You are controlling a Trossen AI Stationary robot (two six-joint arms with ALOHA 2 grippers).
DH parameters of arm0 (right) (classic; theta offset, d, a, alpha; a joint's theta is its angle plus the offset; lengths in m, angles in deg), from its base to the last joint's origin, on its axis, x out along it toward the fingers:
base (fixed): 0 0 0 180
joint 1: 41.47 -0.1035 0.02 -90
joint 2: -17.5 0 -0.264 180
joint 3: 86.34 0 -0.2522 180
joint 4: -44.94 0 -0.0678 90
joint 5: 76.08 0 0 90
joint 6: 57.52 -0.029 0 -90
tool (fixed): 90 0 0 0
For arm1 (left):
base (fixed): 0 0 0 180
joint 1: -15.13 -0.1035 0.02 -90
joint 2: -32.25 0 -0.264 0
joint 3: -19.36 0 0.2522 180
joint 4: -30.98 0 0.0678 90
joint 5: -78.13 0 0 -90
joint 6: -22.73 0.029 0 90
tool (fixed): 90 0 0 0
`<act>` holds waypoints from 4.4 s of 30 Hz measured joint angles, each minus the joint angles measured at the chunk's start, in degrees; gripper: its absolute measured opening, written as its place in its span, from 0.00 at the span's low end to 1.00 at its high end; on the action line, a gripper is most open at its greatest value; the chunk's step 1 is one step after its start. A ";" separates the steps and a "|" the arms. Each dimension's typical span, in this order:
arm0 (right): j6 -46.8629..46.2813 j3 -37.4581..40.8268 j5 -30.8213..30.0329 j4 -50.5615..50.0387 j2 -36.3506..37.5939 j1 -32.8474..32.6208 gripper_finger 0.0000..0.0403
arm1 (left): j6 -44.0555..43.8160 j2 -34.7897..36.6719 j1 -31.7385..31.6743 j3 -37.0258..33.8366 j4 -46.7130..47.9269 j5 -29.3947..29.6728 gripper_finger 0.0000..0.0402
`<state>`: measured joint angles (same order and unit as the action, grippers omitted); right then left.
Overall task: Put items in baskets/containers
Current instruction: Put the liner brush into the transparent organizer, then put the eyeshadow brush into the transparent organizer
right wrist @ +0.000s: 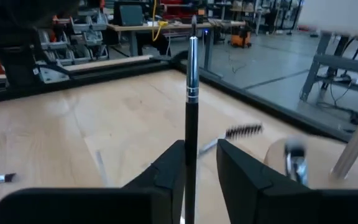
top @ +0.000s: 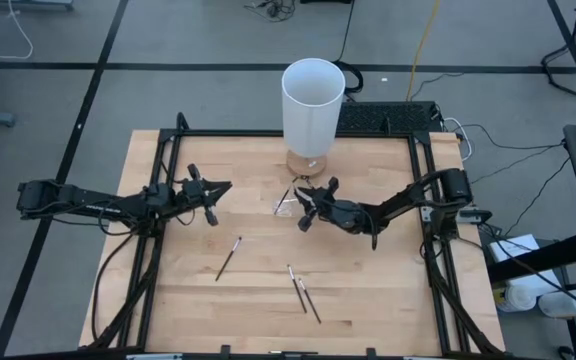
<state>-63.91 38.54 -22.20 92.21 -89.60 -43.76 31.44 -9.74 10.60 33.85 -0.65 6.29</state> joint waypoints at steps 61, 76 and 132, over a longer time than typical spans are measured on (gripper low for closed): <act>-31.80 -50.48 10.93 -101.60 -5.17 -31.97 0.01 | -1.70 0.01 0.07 -0.02 0.35 -0.11 0.10; -25.26 -39.73 -4.12 -94.91 0.60 -28.91 0.01 | -5.94 -0.01 0.07 -0.02 2.08 -0.17 0.10; 9.51 24.04 30.41 -19.40 56.72 4.19 0.00 | -77.73 -50.76 30.83 58.47 96.22 -10.41 0.20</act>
<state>-54.39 62.58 8.22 72.81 -32.88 -39.57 -46.29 -60.50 41.43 92.32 95.57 -4.12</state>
